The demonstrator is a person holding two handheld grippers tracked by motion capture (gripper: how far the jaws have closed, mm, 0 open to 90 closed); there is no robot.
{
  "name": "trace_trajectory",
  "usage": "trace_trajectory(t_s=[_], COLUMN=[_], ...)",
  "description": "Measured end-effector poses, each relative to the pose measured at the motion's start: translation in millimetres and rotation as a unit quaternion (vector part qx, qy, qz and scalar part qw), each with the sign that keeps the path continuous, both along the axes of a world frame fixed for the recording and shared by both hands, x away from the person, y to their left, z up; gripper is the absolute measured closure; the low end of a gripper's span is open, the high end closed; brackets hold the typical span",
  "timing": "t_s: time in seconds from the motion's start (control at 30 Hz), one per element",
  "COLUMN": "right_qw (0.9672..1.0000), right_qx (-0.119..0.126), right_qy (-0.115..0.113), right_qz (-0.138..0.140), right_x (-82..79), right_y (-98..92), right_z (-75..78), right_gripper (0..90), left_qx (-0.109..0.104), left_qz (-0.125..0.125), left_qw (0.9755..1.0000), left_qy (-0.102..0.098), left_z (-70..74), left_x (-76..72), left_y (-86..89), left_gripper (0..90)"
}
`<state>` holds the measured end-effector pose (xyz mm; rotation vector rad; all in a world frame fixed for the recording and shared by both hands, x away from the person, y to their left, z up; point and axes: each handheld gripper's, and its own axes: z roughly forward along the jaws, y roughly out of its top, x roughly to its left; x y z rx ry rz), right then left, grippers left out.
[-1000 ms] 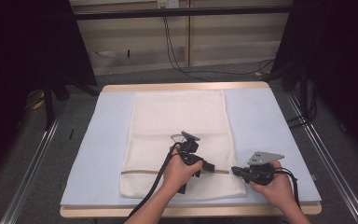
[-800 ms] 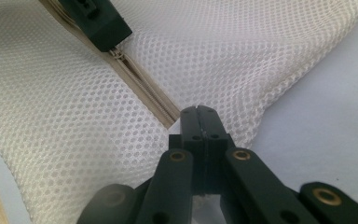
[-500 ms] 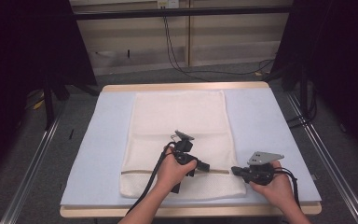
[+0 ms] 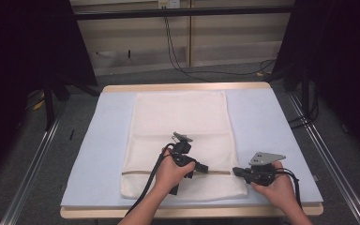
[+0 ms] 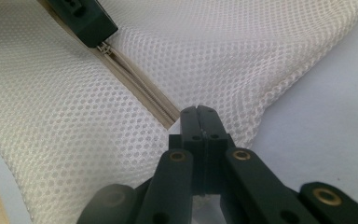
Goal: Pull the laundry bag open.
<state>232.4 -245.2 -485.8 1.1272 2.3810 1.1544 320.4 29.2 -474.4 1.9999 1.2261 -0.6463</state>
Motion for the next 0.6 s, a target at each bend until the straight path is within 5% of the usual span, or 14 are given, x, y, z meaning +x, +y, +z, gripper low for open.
trace_trajectory(t_s=[0.6], right_qw=[1.0], right_qx=[-0.001], right_qy=[-0.002], right_qz=[-0.001], right_x=[-0.5], right_y=[0.9], right_z=[0.0], right_gripper=[90.0], left_qx=[0.005], left_qz=[-0.007], left_qw=[0.9999], left_qy=[-0.006], left_z=[1.7], left_x=[-0.3], left_y=[9.0], left_gripper=[87.3])
